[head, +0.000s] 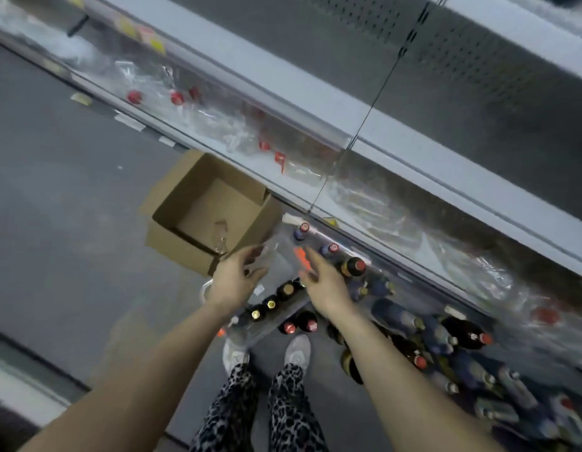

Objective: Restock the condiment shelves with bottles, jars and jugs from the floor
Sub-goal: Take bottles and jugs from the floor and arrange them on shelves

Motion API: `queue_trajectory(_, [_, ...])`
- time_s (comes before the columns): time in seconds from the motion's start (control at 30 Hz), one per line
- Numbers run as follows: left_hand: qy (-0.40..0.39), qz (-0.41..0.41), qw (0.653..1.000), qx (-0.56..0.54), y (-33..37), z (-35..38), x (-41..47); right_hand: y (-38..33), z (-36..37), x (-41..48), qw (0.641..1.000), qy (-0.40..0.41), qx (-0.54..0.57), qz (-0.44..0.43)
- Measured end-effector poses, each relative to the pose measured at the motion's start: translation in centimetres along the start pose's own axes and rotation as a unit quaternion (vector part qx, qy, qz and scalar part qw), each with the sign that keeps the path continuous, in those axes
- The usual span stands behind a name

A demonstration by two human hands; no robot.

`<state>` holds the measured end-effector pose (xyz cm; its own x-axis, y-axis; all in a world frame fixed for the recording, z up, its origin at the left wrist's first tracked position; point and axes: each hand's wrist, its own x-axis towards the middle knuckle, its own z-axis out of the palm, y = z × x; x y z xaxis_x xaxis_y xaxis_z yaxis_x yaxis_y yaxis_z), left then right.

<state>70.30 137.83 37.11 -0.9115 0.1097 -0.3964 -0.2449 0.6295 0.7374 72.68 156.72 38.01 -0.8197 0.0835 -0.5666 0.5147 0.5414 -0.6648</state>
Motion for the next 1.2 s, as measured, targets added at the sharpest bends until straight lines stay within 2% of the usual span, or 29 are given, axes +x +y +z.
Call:
queue_trajectory(0.17, [0.005, -0.101, 0.994, -0.045, -7.9, 3.8, -0.6, 4.9, 5.8, 3.5, 0.997, -0.068, -0.030, 0.015])
queue_trajectory(0.43, [0.011, -0.210, 0.976, -0.061, -20.4, 10.3, -0.3, 12.0, 15.1, 8.8, 0.983, -0.174, -0.045, 0.030])
queue_trajectory(0.73, [0.016, -0.272, 0.959, -0.072, -32.0, 17.9, 1.6, 18.7, 24.5, 15.4, 0.967, -0.220, -0.131, -0.020])
queue_trajectory(1.07, [0.035, -0.300, 0.948, -0.101, -38.5, 24.4, 4.0, 22.2, 31.9, 22.4, 0.901, -0.298, -0.299, -0.102])
queue_trajectory(1.2, [0.062, -0.313, 0.942, -0.107, -39.4, 25.3, 3.8, 23.0, 34.3, 23.4, 0.869, -0.345, -0.340, -0.105])
